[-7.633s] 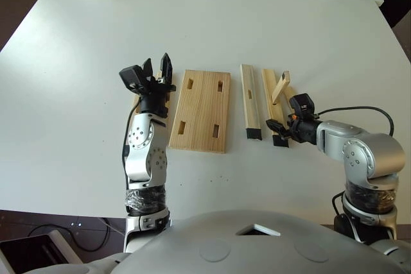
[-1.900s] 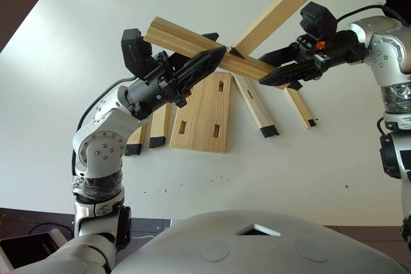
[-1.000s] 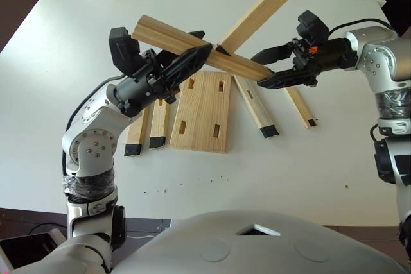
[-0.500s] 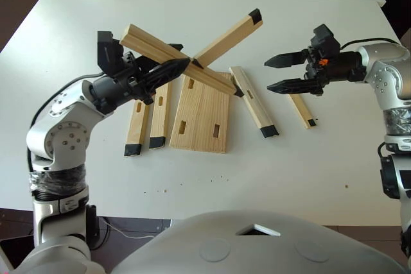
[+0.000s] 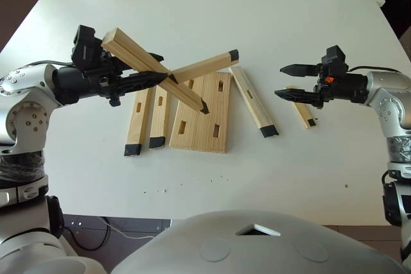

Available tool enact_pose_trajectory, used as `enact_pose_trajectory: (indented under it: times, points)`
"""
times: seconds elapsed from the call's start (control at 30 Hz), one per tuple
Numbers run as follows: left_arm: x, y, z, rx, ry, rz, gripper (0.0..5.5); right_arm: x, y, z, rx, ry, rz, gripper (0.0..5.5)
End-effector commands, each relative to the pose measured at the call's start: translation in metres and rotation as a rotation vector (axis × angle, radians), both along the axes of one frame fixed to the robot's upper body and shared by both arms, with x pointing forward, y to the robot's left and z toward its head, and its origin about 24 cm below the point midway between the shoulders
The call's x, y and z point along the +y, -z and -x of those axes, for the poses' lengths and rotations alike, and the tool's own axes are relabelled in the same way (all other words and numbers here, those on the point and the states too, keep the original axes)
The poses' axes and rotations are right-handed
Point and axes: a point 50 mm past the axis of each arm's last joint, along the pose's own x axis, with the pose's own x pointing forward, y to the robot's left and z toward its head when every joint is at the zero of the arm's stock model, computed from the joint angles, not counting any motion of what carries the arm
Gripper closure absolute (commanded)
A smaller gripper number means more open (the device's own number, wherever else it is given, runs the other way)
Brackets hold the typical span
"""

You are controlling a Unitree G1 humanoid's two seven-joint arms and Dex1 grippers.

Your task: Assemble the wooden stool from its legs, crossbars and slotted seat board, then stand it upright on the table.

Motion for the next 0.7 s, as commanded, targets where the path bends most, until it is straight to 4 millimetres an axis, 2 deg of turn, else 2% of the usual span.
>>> enact_pose_trajectory:
  times: [0.03, 0.3, 0.7]
  points:
    - [0.004, -0.005, 0.001, -0.014, 0.04, -0.065, 3.45, -0.002, 0.0, 0.003, -0.025, 0.031, -0.001, 1.29]
    - [0.019, -0.009, -0.004, -0.035, 0.071, -0.157, 3.45, -0.007, 0.002, 0.007, -0.032, 0.075, -0.004, 1.29]
    - [0.023, -0.002, -0.003, -0.037, 0.103, -0.225, 3.45, -0.006, 0.005, 0.009, -0.026, 0.085, -0.01, 1.29]
